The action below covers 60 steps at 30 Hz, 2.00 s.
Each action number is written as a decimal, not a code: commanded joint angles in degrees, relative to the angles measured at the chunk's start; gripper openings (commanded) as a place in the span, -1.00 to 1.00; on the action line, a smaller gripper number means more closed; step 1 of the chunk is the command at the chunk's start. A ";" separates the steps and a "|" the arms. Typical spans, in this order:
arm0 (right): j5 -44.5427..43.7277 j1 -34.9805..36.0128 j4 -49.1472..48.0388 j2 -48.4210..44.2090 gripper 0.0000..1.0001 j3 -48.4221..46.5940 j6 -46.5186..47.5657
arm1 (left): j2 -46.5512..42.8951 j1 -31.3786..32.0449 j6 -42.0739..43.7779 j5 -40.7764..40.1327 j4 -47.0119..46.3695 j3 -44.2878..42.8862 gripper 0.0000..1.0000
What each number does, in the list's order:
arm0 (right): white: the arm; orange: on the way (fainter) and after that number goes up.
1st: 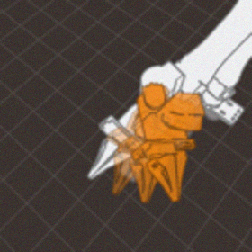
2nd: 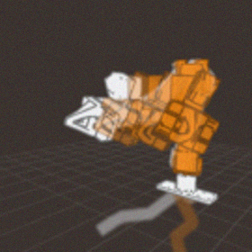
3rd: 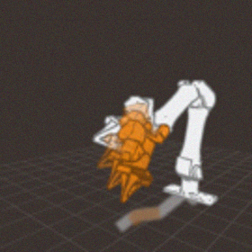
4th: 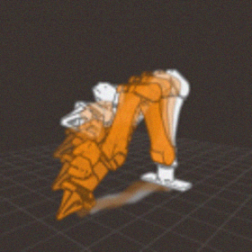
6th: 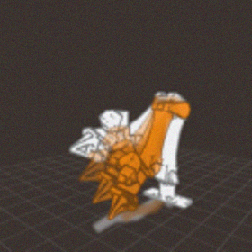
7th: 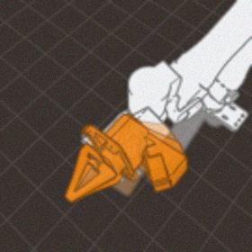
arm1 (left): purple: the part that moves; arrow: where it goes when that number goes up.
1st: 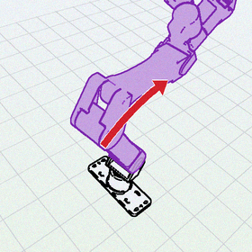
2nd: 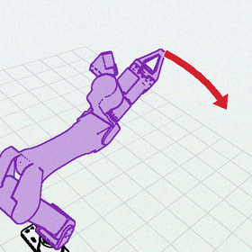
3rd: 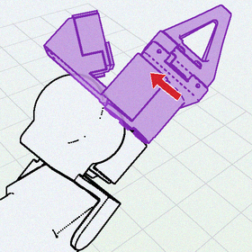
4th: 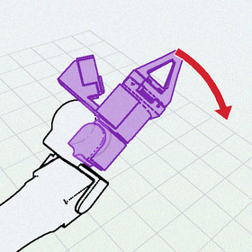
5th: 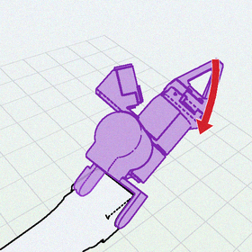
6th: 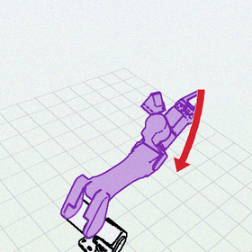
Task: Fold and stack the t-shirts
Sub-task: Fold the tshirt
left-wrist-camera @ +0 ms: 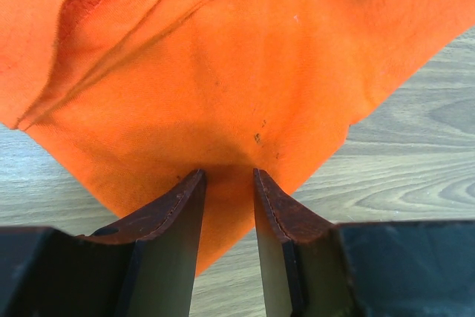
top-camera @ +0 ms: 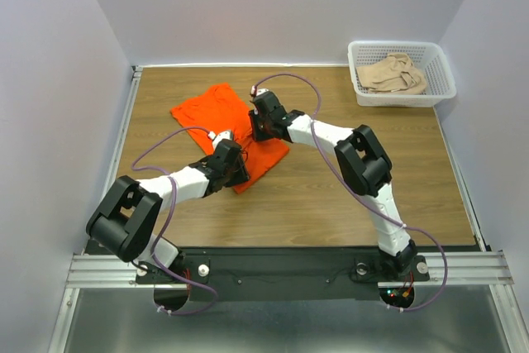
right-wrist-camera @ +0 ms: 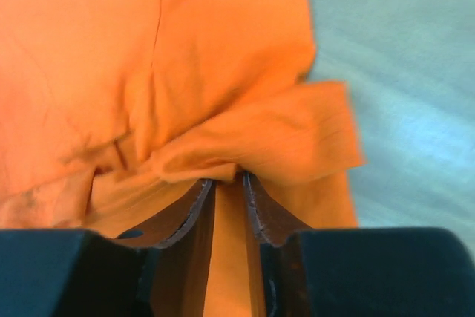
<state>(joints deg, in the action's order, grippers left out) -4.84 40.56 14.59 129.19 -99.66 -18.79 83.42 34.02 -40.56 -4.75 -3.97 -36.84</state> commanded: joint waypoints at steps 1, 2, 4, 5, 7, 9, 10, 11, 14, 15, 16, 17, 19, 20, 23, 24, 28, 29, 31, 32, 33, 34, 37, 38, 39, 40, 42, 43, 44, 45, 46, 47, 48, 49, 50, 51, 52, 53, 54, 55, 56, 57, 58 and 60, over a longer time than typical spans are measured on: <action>0.70 -1.44 -2.46 3.07 -0.42 -8.77 2.08 | 0.17 0.08 1.09 0.80 6.69 0.98 -0.13; 0.71 -1.44 -2.46 3.70 -0.42 -10.02 2.09 | 0.17 0.17 1.27 0.80 6.87 0.98 -0.13; 2.20 -1.44 -2.46 4.76 -0.40 -12.48 2.17 | -0.01 0.17 1.36 0.80 7.30 1.16 -0.13; 3.94 -1.44 -2.46 5.72 -0.39 -14.58 2.00 | -0.18 0.26 1.36 0.80 7.39 1.42 -0.13; 6.49 -1.44 -2.55 6.51 -0.36 -16.53 1.56 | -0.53 0.26 1.36 0.71 7.66 1.68 -0.13; 10.98 -1.44 -2.64 7.66 -0.31 -19.60 1.73 | -1.15 0.26 1.27 0.62 7.83 2.21 -0.13; 12.47 -1.44 -2.64 8.01 -0.30 -20.57 1.82 | -1.33 0.26 1.27 0.54 7.83 2.30 -0.13; 15.10 -1.44 -2.90 8.19 -0.26 -21.88 1.91 | -1.68 0.26 1.27 0.45 7.92 2.47 -0.13; 17.06 -1.44 -2.90 7.31 -0.22 -21.99 2.17 | -2.20 0.17 1.27 0.10 8.10 2.82 -0.13; 16.19 -1.44 -2.90 5.31 -0.21 -19.98 2.00 | -2.55 0.26 1.36 0.01 8.10 2.74 -0.13; 15.14 -1.44 -2.90 4.24 -0.18 -18.66 1.91 | -2.64 0.26 1.36 -0.17 8.10 2.83 -0.13; 13.12 -1.53 -2.90 2.67 -0.17 -16.64 2.00 | -2.56 0.26 1.44 -0.34 8.10 2.57 -0.13; 11.09 -1.97 -2.90 -2.24 -0.16 -9.82 1.30 | -2.38 0.17 1.88 -0.26 8.10 2.30 -0.12; 9.60 -2.23 -2.90 -3.92 -0.16 -7.42 0.95 | -2.29 0.26 1.97 -0.17 8.18 2.04 -0.12; 8.54 -3.46 -2.90 -10.34 -0.17 3.45 -1.51 | -2.12 0.26 2.85 -0.26 8.71 1.42 -0.12; 8.36 -3.73 -2.90 -12.10 -0.17 6.64 -2.30 | -2.03 0.26 3.11 -0.26 9.06 1.25 -0.11; 7.92 -4.26 -2.90 -17.56 -0.18 17.99 -3.45 | -2.21 0.26 3.64 -0.08 10.21 0.54 -0.11; 7.83 -4.43 -2.90 -18.52 -0.18 21.23 -3.54 | -2.29 0.17 3.47 0.09 10.47 0.45 -0.11; 7.31 -4.78 -2.90 -18.71 -0.18 23.62 -3.98 | -2.12 0.17 3.55 0.27 10.73 0.37 -0.10; 6.78 -4.96 -2.99 -18.71 -0.18 24.59 -4.24 | -2.12 0.26 3.73 0.71 10.91 0.28 -0.10; 5.73 -4.96 -3.07 -18.62 -0.18 25.29 -4.24 | -1.68 0.17 3.73 0.88 11.08 0.10 -0.10; 5.29 -5.31 -3.16 -18.36 -0.18 26.87 -4.15 | -1.59 0.26 3.73 1.23 11.17 0.10 -0.10; 5.19 -6.10 -3.16 -17.83 -0.19 29.51 -4.94 | -1.33 0.17 3.64 1.94 11.35 0.36 -0.07; 5.19 -6.97 -3.16 -17.92 -0.20 30.48 -4.94 | -1.41 0.26 3.64 2.29 11.35 0.54 -0.07; 3.45 -7.42 -3.08 -18.52 -0.20 31.27 -5.55 | -1.59 0.34 3.47 2.55 11.52 0.72 -0.06; 3.00 -7.86 -3.08 -19.14 -0.21 32.23 -5.73 | -1.68 0.43 3.38 2.73 11.44 0.80 -0.06; 1.24 -9.09 -2.99 -20.90 -0.21 35.84 -5.91 | -2.12 0.87 3.12 3.43 11.35 1.07 -0.05; 0.63 -9.44 -2.90 -23.08 -0.21 37.15 -5.82 | -2.21 1.48 3.03 3.78 11.44 0.89 -0.05; -0.16 -10.14 -2.55 -24.06 -0.21 39.34 -5.65 | -2.29 1.92 3.11 4.40 11.44 0.63 -0.04; -1.39 -10.41 -2.37 -25.11 -0.21 40.41 -5.04 | -2.38 2.36 3.11 4.49 11.35 0.37 -0.02; -2.09 -10.93 -2.02 -25.99 -0.21 41.29 -4.77 | -2.47 2.98 3.11 4.49 11.35 0.10 0.00; -2.80 -11.20 -1.41 -27.48 -0.21 42.60 -4.42 | -2.64 3.94 3.46 6.32 11.26 -0.51 0.02; -3.85 -11.55 -1.06 -28.10 -0.21 43.14 -3.90 | -3.17 4.38 3.64 6.34 11.35 -0.69 0.06; -4.12 -12.16 -0.62 -28.55 -0.21 43.40 -3.63 | -3.61 4.65 3.82 5.81 11.52 -0.95 0.08; -4.73 -12.51 0.34 -29.51 -0.21 43.93 -3.54 | -4.83 4.74 3.73 5.37 11.70 -1.13 0.11; -5.26 -12.69 0.79 -29.95 -0.21 44.11 -3.36 | -5.63 4.74 3.56 5.20 11.79 -1.04 0.11; -5.79 -12.87 1.23 -30.48 -0.21 44.20 -2.84 | -6.50 4.74 3.47 5.28 11.70 -1.13 0.18; -6.14 -12.87 1.67 -31.18 -0.21 44.28 -2.57 | -7.21 4.74 3.47 3.19 11.53 -0.95 0.22; -6.23 -12.87 1.76 -32.32 -0.21 44.37 -2.22 | -8.61 4.74 3.64 2.74 10.92 -0.87 0.25; -6.06 -12.87 1.93 -32.85 -0.21 44.20 -1.52 | -9.06 4.74 3.99 2.47 10.30 -0.69 0.30; -5.71 -12.87 1.93 -33.38 -0.21 44.02 -1.26 | -9.50 4.74 4.34 2.38 9.69 -0.60 0.32; -5.44 -12.87 2.11 -33.82 -0.20 43.76 -0.99 | -9.67 4.74 4.95 2.29 8.46 -0.60 0.34; -5.27 -12.87 2.20 -34.52 -0.20 43.15 -0.47 | -9.50 4.74 5.31 2.21 8.10 -0.60 0.37; -4.57 -12.87 2.55 -35.75 -0.19 41.83 0.15 | -8.98 4.74 6.01 1.59 7.92 -1.30 0.44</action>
<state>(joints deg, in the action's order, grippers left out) -8.34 28.10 15.09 97.25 -56.07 -21.10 75.33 38.61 -36.86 -1.34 5.13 -37.26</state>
